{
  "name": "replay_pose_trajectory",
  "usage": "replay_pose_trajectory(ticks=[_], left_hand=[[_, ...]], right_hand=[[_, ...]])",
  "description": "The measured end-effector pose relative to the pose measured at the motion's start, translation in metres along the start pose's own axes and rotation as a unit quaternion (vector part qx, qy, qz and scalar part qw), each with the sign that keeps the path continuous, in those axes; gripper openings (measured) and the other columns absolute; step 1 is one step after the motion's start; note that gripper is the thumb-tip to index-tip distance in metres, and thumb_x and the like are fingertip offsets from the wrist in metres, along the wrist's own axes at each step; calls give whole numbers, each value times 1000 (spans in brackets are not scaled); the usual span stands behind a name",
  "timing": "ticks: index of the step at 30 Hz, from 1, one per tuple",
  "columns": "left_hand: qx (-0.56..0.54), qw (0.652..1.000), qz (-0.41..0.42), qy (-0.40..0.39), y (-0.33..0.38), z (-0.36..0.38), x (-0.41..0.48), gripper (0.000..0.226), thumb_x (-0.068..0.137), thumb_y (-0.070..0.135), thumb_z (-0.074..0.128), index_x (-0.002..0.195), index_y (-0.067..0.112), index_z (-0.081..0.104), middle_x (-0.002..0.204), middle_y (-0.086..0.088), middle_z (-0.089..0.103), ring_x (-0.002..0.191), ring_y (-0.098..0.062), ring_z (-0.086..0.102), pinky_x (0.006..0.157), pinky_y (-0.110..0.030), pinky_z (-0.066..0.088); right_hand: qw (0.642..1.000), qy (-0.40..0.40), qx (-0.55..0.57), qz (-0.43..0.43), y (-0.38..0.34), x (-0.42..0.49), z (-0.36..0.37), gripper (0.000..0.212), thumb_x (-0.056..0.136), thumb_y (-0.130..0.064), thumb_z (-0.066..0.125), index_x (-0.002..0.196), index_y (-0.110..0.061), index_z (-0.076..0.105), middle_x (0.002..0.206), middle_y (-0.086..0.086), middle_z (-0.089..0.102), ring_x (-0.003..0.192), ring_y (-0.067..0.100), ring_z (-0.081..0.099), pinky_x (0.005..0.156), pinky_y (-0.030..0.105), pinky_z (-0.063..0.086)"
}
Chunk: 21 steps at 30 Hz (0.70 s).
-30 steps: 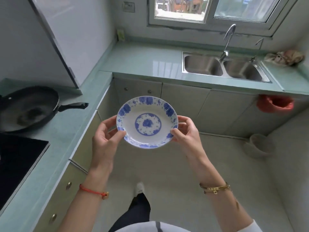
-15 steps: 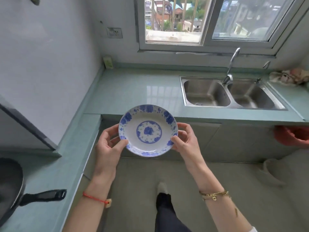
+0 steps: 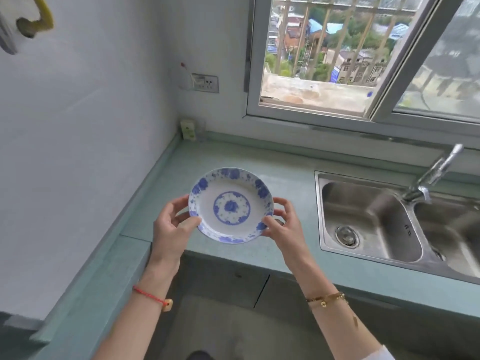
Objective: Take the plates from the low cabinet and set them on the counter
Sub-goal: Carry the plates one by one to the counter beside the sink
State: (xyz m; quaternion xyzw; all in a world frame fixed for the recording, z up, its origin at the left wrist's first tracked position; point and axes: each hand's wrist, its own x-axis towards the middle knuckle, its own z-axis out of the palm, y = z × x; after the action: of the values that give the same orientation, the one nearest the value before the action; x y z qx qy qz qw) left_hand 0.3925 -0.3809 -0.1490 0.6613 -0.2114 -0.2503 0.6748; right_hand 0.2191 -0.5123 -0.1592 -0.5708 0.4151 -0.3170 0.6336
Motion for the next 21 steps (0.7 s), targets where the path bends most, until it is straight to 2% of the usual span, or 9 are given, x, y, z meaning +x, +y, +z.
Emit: replay_pose_trajectory(ticks=[5, 8, 14, 18, 21], left_hand=[[15, 1000, -20, 3, -13, 15, 83, 43, 82, -8, 67, 115, 20, 65, 113, 4, 70, 102, -11, 67, 76, -18, 56], [22, 999, -44, 3, -29, 21, 134, 44, 82, -8, 67, 117, 18, 66, 118, 0, 70, 105, -16, 66, 86, -31, 57], [30, 995, -90, -8, -65, 34, 245, 48, 81, -13, 66, 122, 12, 63, 128, -9, 66, 106, -23, 65, 93, -40, 55], [58, 991, -117, -16, -92, 43, 315, 49, 79, -11, 69, 118, 18, 62, 125, -5, 65, 116, -28, 64, 98, -49, 54], [73, 987, -139, -24, -114, 51, 364, 51, 78, -8, 71, 122, 18, 61, 124, -3, 64, 117, -26, 64, 99, -50, 54]], right_hand=[[1000, -8, -18, 23, -2, 85, 17, 39, 89, -1, 58, 120, -24, 48, 107, 8, 59, 93, 23, 68, 62, 24, 59], [999, 2, -45, 28, 3, 133, 33, 39, 89, 1, 57, 118, -22, 46, 99, 3, 58, 86, 19, 67, 57, 21, 58], [993, 33, -103, 41, 23, 231, 70, 44, 88, 3, 54, 127, -17, 45, 94, 1, 59, 78, 13, 67, 57, 22, 59], [988, 49, -136, 60, 43, 298, 92, 46, 87, 2, 53, 128, -17, 45, 91, 2, 61, 79, 19, 68, 62, 30, 62], [983, 59, -151, 84, 61, 348, 104, 47, 87, 2, 55, 129, -16, 45, 91, 5, 62, 83, 23, 69, 67, 38, 63]])
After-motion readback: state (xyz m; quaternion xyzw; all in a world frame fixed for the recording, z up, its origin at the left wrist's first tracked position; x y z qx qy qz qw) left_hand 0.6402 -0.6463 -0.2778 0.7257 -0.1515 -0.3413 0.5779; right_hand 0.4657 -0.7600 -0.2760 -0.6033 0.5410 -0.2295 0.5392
